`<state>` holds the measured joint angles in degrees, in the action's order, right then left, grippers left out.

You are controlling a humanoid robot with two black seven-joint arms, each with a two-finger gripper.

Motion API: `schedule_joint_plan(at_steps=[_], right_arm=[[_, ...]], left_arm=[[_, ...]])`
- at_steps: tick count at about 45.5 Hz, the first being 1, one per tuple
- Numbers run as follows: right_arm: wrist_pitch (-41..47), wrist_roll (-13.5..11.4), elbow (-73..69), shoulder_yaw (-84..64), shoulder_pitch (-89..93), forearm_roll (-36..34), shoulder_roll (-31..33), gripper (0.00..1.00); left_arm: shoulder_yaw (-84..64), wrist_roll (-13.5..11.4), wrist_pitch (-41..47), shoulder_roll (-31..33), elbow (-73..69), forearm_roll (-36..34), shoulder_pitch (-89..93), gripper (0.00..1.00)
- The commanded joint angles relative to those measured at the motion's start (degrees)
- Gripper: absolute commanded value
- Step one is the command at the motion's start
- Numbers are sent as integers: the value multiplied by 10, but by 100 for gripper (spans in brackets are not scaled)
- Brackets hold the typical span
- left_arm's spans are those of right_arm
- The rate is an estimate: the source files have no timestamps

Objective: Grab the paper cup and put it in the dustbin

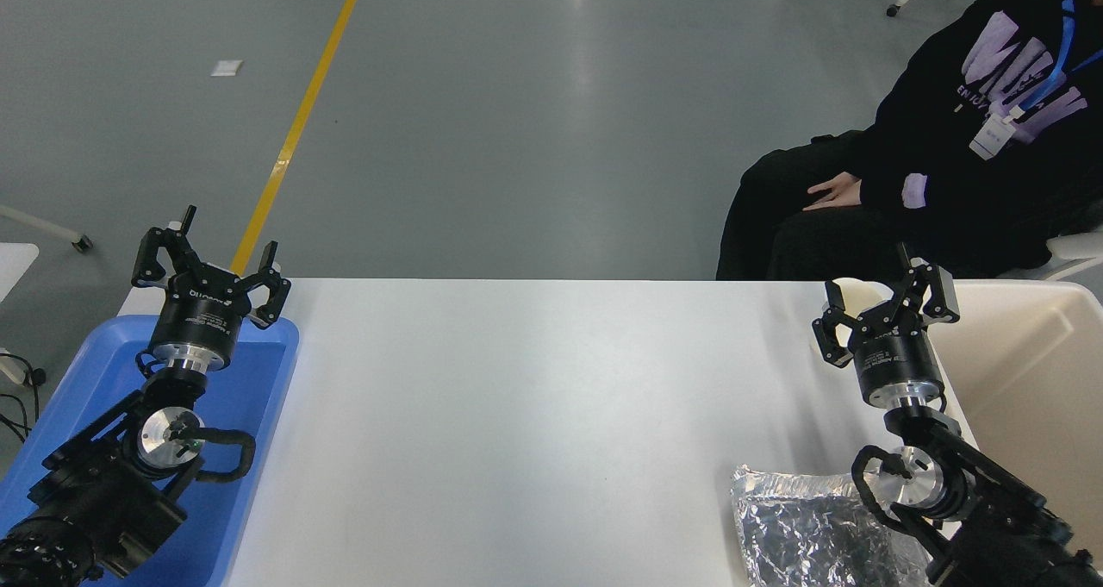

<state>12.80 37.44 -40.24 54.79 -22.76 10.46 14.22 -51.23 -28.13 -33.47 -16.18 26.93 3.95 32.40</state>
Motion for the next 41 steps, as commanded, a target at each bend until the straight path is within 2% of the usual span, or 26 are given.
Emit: schedule_joint_plan(at_steps=[1,41], right_arm=[[0,0,1,0,-2,0,3,100],[-1,0,-1,2,-2,0,13,100]], left_arm=[[0,0,0,0,0,0,0,99],[0,0,1,0,0,0,0,99]])
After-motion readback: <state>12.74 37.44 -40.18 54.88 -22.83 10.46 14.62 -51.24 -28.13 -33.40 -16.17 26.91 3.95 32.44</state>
